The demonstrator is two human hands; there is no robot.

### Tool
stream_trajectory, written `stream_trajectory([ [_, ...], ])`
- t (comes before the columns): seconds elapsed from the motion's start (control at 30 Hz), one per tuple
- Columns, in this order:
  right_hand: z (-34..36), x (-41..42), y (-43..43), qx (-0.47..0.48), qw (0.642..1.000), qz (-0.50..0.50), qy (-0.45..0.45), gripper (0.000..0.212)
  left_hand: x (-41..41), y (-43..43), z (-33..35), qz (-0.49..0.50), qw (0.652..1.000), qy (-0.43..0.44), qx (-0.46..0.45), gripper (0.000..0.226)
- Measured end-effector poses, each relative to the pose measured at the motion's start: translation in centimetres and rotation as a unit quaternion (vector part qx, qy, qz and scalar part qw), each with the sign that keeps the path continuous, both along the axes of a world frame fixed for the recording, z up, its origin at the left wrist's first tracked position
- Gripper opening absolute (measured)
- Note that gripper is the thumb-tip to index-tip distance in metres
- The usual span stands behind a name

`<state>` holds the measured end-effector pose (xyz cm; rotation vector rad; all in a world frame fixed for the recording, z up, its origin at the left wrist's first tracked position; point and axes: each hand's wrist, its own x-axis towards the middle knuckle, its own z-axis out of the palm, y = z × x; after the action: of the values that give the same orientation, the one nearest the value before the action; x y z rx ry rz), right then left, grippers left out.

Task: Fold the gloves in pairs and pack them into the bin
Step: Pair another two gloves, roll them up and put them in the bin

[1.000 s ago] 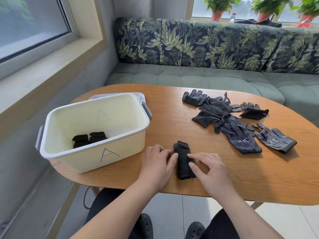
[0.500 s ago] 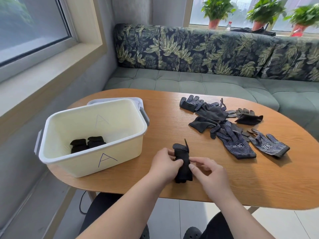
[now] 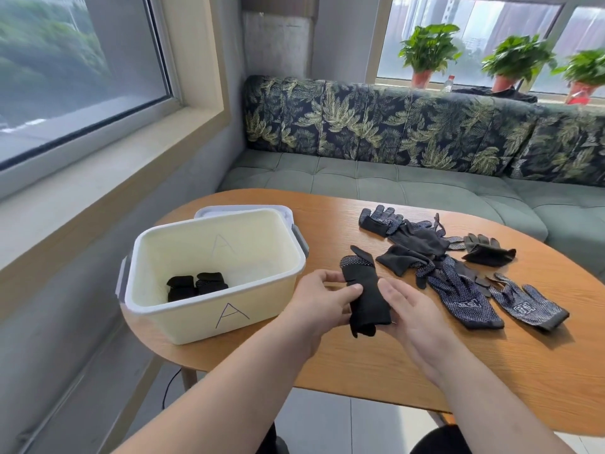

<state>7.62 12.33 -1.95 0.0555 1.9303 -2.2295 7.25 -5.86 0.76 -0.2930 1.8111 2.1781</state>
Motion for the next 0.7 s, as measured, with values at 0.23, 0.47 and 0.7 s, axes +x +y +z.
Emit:
stream_trajectory([
  [0.23,5.7,-2.6,-3.6,0.042,0.997,0.017,0.057,0.041,-1.3,-3.4,4.1,0.049,0.996,0.068,-0.026,0.026],
  [0.47,9.6,-4.8,-8.8,0.144,0.981,0.074,0.11,0.024,-2.2,-8.9,6.7,0.082,0.989,0.092,-0.08,0.028],
  [0.7,9.4,-8.3,-15.4,0.197,0.967,0.122,0.104,0.014,-3.3,-16.2,6.8,0.08,0.971,0.099,-0.203,0.022],
])
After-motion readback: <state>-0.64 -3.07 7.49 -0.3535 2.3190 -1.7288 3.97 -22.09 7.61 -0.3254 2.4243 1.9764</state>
